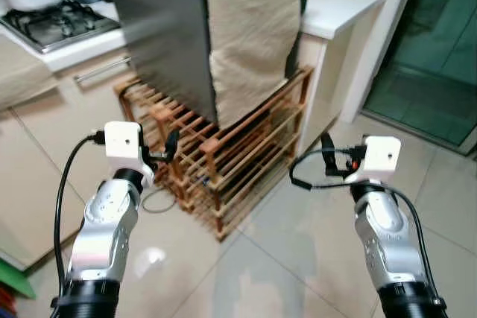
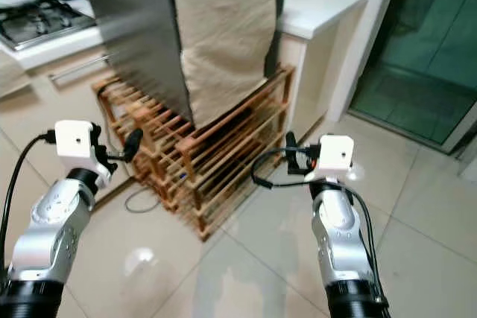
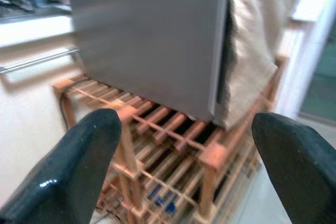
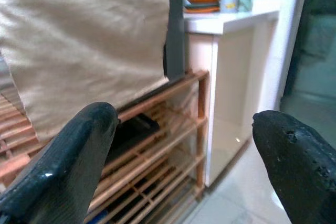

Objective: Restocking fridge

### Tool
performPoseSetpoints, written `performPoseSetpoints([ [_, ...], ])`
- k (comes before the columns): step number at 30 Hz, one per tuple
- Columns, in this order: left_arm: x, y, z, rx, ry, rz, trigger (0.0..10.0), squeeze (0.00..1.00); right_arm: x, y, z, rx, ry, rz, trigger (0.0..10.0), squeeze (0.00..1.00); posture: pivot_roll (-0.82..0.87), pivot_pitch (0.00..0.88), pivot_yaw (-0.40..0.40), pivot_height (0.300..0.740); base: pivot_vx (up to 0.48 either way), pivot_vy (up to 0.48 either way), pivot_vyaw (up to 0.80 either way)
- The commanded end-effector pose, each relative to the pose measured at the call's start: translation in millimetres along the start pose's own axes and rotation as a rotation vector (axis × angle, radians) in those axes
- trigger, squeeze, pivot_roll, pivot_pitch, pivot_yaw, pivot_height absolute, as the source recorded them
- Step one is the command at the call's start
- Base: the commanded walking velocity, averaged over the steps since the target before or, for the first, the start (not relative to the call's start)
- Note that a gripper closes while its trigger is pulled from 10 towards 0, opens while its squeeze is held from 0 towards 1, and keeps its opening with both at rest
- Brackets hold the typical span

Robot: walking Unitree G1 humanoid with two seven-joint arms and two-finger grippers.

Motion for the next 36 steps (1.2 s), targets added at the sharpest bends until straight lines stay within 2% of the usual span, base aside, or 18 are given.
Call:
performPoseSetpoints([
  [1,-2.5,6.5,0.1,-0.018,-0.006,-0.020,10.0,0.00,-1.2,-1.5,2.0,-0.003,0.002,0.016,10.0,0.00,-0.14,0.000,0.041,0.740,0.000,0.461,-0.74],
  [9,-5.8,10.0,-15.0,-0.042,-0.041,-0.027,10.0,0.00,-3.2,-4.2,4.6,-0.003,0.001,0.021,10.0,0.00,-0.14,0.000,0.047,0.740,0.000,0.058,-0.74],
  [15,-4.7,15.5,-16.0,0.016,-0.008,-0.069,10.0,0.00,-3.2,3.4,7.8,0.022,0.013,-0.018,10.0,0.00,-0.14,0.000,0.047,0.740,0.235,0.000,0.00],
  [17,-1.8,23.6,-21.7,0.026,-0.029,-0.103,10.0,0.00,-0.7,21.0,6.7,0.021,-0.004,-0.096,10.0,0.00,-0.14,0.000,0.044,0.740,0.476,0.000,0.00],
  [20,0.2,28.0,-24.2,0.027,-0.038,-0.117,10.0,0.00,2.6,29.2,3.9,0.024,-0.025,-0.129,10.0,0.00,-0.13,0.000,0.042,0.740,0.480,0.000,0.00],
  [22,4.2,35.2,-30.4,0.014,-0.066,-0.134,10.0,0.00,13.1,36.9,-3.2,0.026,-0.075,-0.155,10.0,0.00,-0.13,0.000,0.039,0.740,0.480,0.000,0.00],
  [23,4.2,35.2,-30.4,0.014,-0.066,-0.134,10.0,0.00,13.1,36.9,-3.2,0.026,-0.075,-0.155,10.0,0.00,-0.13,0.000,0.039,0.740,0.480,0.000,0.00],
  [24,4.5,37.9,-38.4,-0.001,-0.098,-0.134,10.0,0.00,20.1,28.4,-9.8,0.010,-0.113,-0.113,10.0,0.00,-0.14,0.000,0.040,0.740,0.480,0.000,0.00],
  [28,2.2,38.1,-41.6,-0.002,-0.104,-0.133,10.0,0.00,17.5,20.1,-15.1,-0.007,-0.140,-0.076,10.0,0.00,-0.14,0.000,0.044,0.740,0.480,0.000,0.00],
  [34,1.2,37.8,-41.3,0.003,-0.102,-0.124,10.0,0.00,12.7,20.6,-8.4,-0.017,-0.114,-0.068,10.0,0.00,-0.14,0.000,0.051,0.740,0.480,0.000,0.00],
  [36,-0.3,36.1,-36.8,-0.029,-0.073,-0.110,10.0,0.00,11.2,20.8,-1.7,-0.017,-0.080,-0.062,10.0,0.00,-0.14,0.000,0.053,0.740,0.480,0.000,0.00],
])
Point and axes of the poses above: a point about 5 cm out from each wrist's last joint towards the gripper, its own x axis pointing back from the gripper into the wrist, its own y axis along the axis of the wrist's last joint, z = x × y, the point moved 4 cm from there along -x, pointing out of the wrist towards the gripper, and after that the axes turned 5 degrees about -x, right-handed, at the moved point
